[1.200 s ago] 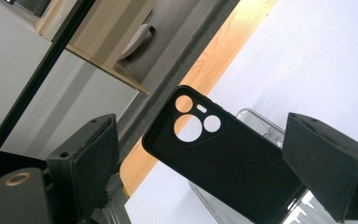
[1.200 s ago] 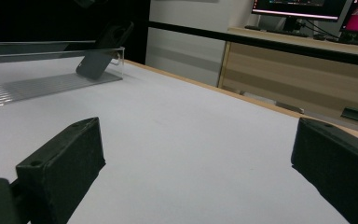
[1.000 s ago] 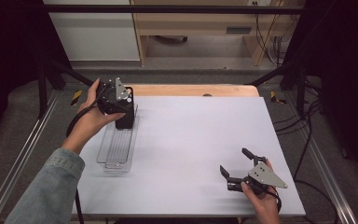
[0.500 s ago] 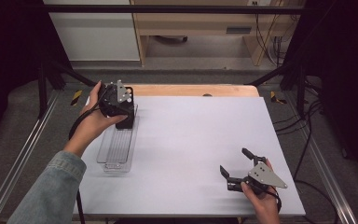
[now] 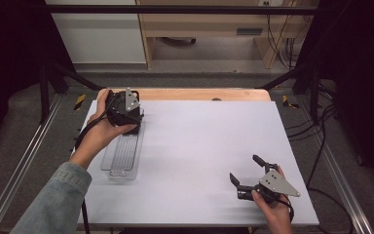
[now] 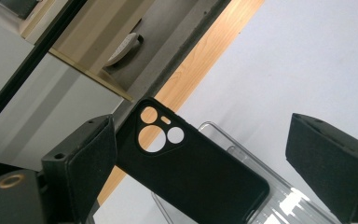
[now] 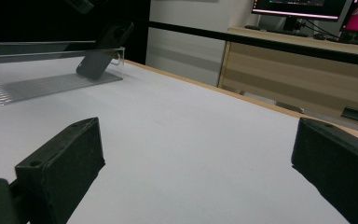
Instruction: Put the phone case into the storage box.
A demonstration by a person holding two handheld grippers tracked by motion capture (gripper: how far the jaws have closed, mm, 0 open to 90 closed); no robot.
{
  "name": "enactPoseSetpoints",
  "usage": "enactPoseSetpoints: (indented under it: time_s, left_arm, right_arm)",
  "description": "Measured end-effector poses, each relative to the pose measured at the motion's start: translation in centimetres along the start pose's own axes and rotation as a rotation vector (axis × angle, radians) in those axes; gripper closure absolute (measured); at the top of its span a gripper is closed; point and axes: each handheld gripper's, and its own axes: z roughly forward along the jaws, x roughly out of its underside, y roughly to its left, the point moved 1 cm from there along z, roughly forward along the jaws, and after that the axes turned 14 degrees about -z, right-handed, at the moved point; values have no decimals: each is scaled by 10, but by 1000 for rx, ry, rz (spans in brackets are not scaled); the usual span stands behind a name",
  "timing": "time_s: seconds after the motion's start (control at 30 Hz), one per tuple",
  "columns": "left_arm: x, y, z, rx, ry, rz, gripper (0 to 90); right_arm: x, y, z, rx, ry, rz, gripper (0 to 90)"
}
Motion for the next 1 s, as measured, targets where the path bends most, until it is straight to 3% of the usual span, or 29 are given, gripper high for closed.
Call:
enactPoseSetpoints:
  time_s: [0.13, 0.43, 0.6, 1.0]
  left_arm:
    - [0, -5, -3, 11, -10, 0, 85]
    - [-1, -16, -13, 57, -55, -66, 80]
    - [-2, -21, -20, 66, -76, -75, 78]
    - [-1, -24, -36, 97, -139, -138, 67]
  right_arm:
    - [0, 0, 0, 0, 0, -2, 28]
    - [1, -1, 1, 3, 1, 2, 27]
    - [1, 0, 1, 1, 1, 2, 27]
    - [0, 0, 1, 2, 0, -2, 27]
